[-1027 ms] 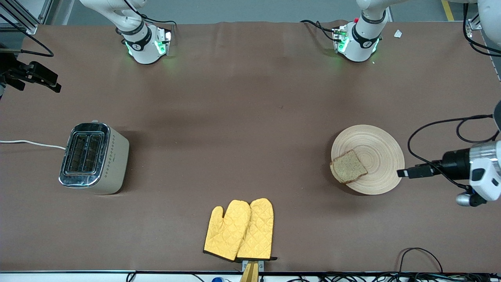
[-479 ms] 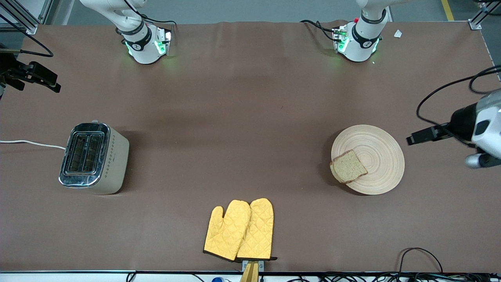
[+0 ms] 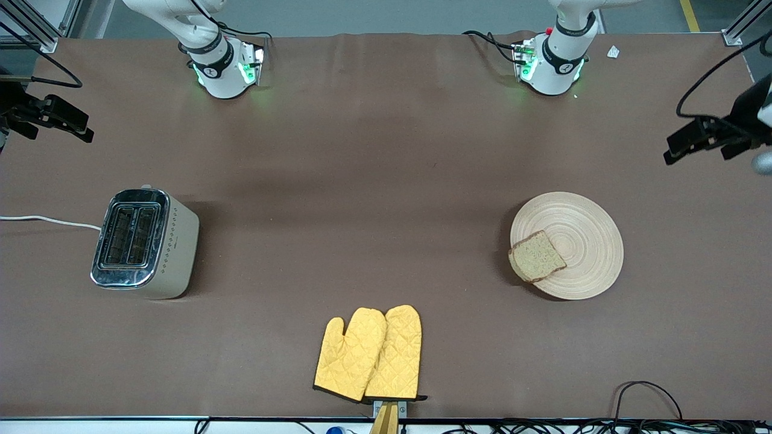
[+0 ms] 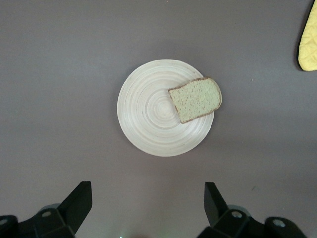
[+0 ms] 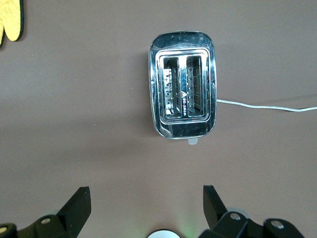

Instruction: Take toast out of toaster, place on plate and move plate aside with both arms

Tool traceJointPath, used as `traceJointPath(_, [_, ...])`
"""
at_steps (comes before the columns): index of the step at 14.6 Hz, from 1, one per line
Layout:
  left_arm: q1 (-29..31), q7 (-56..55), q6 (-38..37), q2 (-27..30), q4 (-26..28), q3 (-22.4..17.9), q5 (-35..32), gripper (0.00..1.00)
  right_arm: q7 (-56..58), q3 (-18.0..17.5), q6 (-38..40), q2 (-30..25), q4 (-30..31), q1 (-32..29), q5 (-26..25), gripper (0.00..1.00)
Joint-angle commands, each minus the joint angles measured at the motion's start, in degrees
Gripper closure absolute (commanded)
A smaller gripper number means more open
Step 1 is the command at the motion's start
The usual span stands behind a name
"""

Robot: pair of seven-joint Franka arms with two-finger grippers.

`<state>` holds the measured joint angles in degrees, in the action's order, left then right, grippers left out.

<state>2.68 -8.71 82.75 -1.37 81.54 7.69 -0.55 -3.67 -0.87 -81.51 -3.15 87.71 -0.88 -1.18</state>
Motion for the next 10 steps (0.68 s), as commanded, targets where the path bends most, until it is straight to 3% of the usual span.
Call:
traceJointPath(1, [-1.19, 1.41, 0.66, 5.22, 6.42, -1.27, -1.03, 0.0, 0.24, -0.01, -0.49, -1.42, 1.59, -0.17, -0.05, 0.0])
traceJointPath(10, [-0.92, 1.16, -0.57, 4.62, 4.68, -1.36, -1.56, 0.0, 0.24, -0.01, -0.58, -1.42, 1.59, 0.0, -0.05, 0.0])
